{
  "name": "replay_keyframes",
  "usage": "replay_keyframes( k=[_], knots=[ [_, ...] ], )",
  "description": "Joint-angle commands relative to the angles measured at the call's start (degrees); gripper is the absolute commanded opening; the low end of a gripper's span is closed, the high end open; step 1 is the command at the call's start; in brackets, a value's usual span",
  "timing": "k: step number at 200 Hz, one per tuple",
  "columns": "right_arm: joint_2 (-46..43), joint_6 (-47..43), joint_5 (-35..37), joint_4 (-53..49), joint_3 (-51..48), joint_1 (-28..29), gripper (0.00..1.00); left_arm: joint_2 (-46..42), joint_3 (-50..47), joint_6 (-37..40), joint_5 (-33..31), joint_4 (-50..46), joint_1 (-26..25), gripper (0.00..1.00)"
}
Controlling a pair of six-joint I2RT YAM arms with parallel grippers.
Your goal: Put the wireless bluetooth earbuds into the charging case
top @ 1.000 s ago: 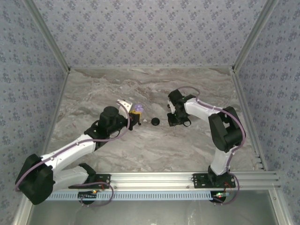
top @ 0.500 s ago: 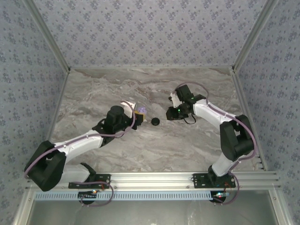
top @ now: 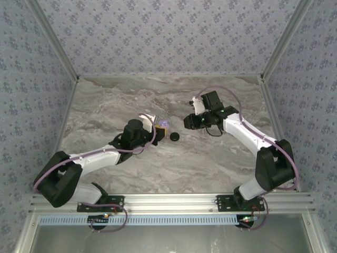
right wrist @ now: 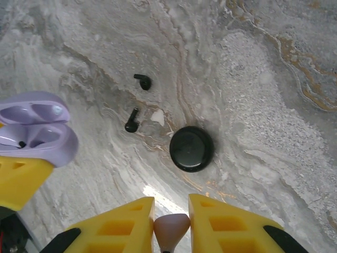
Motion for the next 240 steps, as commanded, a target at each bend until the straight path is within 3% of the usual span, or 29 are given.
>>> replay_keyframes(
  k=[1,49,89,240],
  knots=[
    [-2.15,1.37,-2.17,1.04,2.76,0.32,0.24,0.77,0.17,1.37,1.79,6.92,-0.5,0.16],
    [-2.59,2.03,-3.3,1.52,5.83,1.61,0.24,1.83,-2.08,6.37,3.58,14.41,-1.09,0.15],
    [-3.09,2.08,-4.12,1.69,7.8,2.77,0.24,2.49,-2.1,9.54,3.81,14.94,-1.43,0.15],
    [-3.3,2.35,-1.1,6.88,7.75,6.73,0.24,3.97,-1.12,3.16,5.95,19.96,-1.59,0.15]
  ],
)
